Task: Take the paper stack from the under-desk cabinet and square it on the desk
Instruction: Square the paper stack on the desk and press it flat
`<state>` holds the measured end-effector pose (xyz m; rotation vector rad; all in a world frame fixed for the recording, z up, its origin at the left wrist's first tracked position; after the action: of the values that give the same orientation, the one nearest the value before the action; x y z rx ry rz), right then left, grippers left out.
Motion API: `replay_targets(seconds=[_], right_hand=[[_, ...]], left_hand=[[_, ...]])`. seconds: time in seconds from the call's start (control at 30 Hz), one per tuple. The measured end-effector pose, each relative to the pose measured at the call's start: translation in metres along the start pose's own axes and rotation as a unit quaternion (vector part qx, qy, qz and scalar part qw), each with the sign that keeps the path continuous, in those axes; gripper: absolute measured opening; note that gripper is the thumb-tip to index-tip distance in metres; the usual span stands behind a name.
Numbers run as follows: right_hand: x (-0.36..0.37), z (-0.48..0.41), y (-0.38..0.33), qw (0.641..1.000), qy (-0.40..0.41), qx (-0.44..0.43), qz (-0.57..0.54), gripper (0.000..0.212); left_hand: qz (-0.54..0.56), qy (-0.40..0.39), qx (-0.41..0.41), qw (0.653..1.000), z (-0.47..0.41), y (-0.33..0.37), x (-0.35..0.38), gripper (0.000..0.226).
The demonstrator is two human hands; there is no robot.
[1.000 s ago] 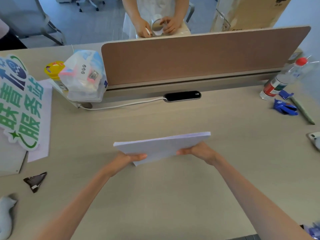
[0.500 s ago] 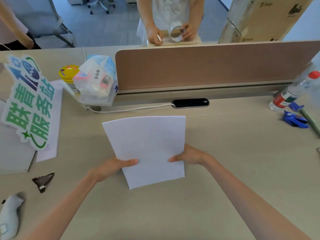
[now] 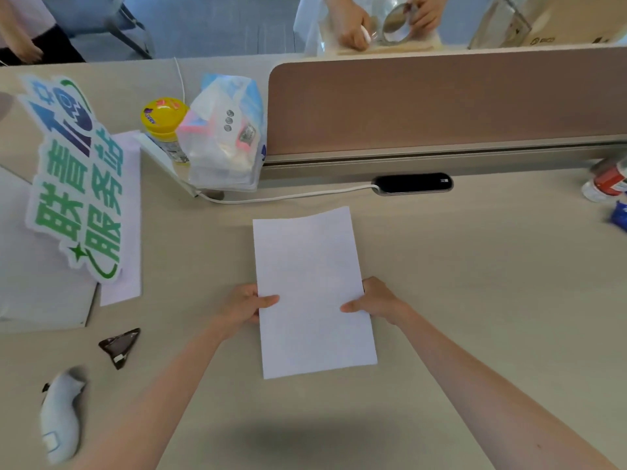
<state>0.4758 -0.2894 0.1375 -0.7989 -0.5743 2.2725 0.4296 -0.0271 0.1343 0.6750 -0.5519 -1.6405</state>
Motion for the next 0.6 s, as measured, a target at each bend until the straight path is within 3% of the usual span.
replay_targets(seconds=[0.13,0.33,0.47,0.6], right_hand=[[0.006,-0.008,0.004,0.994,0.060,0.023,0.088,0.040],[0.009,-0.012,0.001,0.987,0.087,0.048,0.127,0.047],[0.008,-0.009,0.003,0.976,0.106,0.075,0.172,0.055],[0.007,-0.005,0.001,0.965,0.125,0.091,0.212,0.057]], left_hand=[[-0.047,0.027,0.007,0.999,-0.007,-0.002,-0.001,0.030],[-0.092,0.086,0.053,0.991,-0.011,0.005,-0.001,0.017],[-0.168,0.073,0.023,0.983,-0.014,0.000,-0.005,0.026],[-0.237,0.109,0.036,0.965,-0.009,0.006,-0.002,0.019]])
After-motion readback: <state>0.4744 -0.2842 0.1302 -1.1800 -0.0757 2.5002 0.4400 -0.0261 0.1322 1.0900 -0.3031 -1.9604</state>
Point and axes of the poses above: each hand's wrist, its own z-axis away from the middle knuckle, its own x-axis out of the palm, y = z × x, the point moved 6 cm from there along -z, towards the middle knuckle, and after that the axes turned 4 degrees about z, right-handed, at the moved point
